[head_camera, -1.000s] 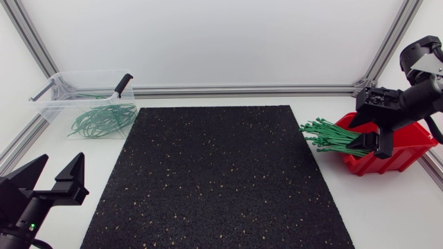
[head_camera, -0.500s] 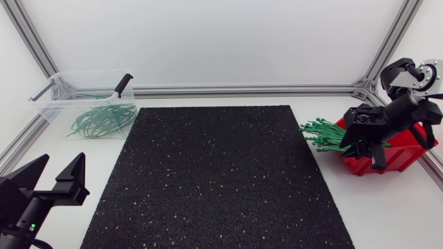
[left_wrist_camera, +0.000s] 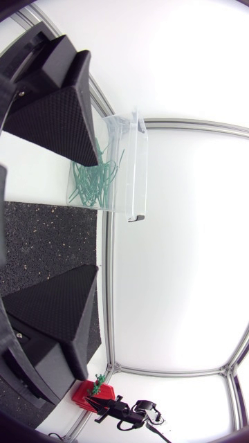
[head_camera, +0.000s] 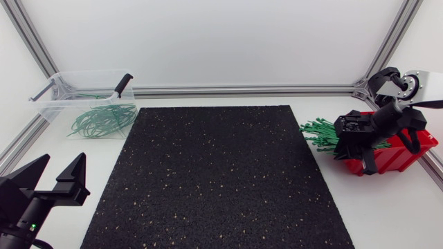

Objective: Take a green cable tie from the red box, thread the tail through the head to close it, then place it in the transparent bin on the left.

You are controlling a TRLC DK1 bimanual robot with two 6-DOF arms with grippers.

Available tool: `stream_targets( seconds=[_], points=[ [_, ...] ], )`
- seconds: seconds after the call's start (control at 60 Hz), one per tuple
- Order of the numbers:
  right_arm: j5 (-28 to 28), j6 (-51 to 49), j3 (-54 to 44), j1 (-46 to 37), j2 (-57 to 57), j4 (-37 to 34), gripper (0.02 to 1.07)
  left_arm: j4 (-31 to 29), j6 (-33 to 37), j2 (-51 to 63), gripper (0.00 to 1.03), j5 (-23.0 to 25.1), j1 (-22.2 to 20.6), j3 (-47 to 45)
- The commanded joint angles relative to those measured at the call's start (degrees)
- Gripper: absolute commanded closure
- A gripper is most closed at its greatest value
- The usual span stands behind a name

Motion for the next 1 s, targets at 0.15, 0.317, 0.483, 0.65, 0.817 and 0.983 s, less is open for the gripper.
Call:
stream_targets(
  seconds=[0.15, 0.317, 0.483, 0.65, 0.817, 0.983],
  points=[
    [-0.72, -1.79, -1.14, 0.07, -6.24, -3.59, 0.96, -1.57, 0.52, -0.23, 0.04, 0.32, -0.58, -2.17],
    [-2.39, -2.06, 0.36, -1.43, -8.97, -5.43, 1.01, -1.57, 0.52, -0.14, 0.04, 0.32, -0.58, -2.17],
    [-4.33, -2.58, 4.49, -3.62, -9.85, -8.69, 1.01, -1.66, 0.52, -0.14, 0.04, 0.32, -0.41, -2.17],
    [-8.2, -1.53, 10.11, -4.42, -9.14, -11.5, 1.01, -1.66, 0.52, -0.14, 0.04, 0.32, -0.41, -2.17],
    [-9.6, 0.14, 9.15, -1.25, -8.53, -11.94, 1.01, -1.66, 0.52, -0.14, 0.04, 0.32, -0.41, -2.17],
    [-7.23, -0.21, 2.99, 1.56, -8.26, -10.53, 0.47, -1.66, 0.52, -0.14, 0.04, 0.32, -0.23, -2.17]
  ],
)
